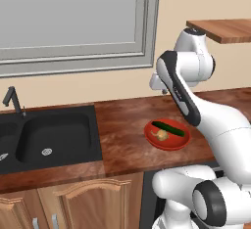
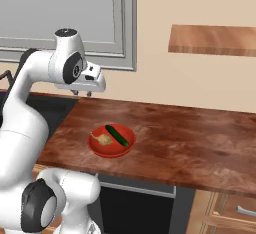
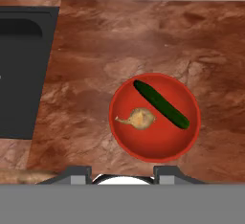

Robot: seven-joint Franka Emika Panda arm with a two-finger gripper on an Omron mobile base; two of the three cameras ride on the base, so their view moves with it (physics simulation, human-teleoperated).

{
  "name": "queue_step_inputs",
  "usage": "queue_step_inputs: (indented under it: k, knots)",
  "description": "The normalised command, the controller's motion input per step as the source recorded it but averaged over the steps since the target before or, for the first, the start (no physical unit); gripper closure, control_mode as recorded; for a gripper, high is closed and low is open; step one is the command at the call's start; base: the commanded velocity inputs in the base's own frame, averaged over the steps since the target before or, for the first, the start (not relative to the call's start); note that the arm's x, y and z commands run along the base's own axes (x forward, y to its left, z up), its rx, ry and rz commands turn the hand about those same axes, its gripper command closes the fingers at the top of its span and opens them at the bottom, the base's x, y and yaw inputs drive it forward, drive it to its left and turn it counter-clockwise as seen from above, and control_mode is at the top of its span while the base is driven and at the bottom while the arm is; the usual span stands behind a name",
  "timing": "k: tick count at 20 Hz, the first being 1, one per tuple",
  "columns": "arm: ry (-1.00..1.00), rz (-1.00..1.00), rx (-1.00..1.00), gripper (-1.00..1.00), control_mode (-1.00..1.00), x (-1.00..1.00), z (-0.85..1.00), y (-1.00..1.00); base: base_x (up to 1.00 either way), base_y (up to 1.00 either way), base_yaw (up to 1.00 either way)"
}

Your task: Dump the onion and cucumber from the bowl so the bowl can be washed. Place the bowl in the sink after clearing the leftovers.

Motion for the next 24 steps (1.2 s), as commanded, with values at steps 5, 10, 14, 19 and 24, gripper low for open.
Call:
queue_step_inputs:
  k: [5, 10, 14, 19, 24]
  knots:
    - [0.0, -0.01, 0.0, -1.0, -1.0, -0.08, -0.03, -0.05, 0.0, 0.0, 0.0]
    - [0.01, -0.17, 0.09, -1.0, -1.0, -0.36, -0.4, -0.75, 0.0, 0.0, 0.0]
    - [0.02, -0.26, 0.15, -1.0, -1.0, -0.32, -0.77, -1.0, 0.0, 0.0, 0.0]
    - [0.0, -0.26, 0.21, -1.0, -1.0, -0.15, -0.67, -0.63, 0.0, 0.0, 0.0]
    - [0.02, -0.09, 0.08, -1.0, -1.0, 0.09, -0.41, -0.08, 0.0, 0.0, 0.0]
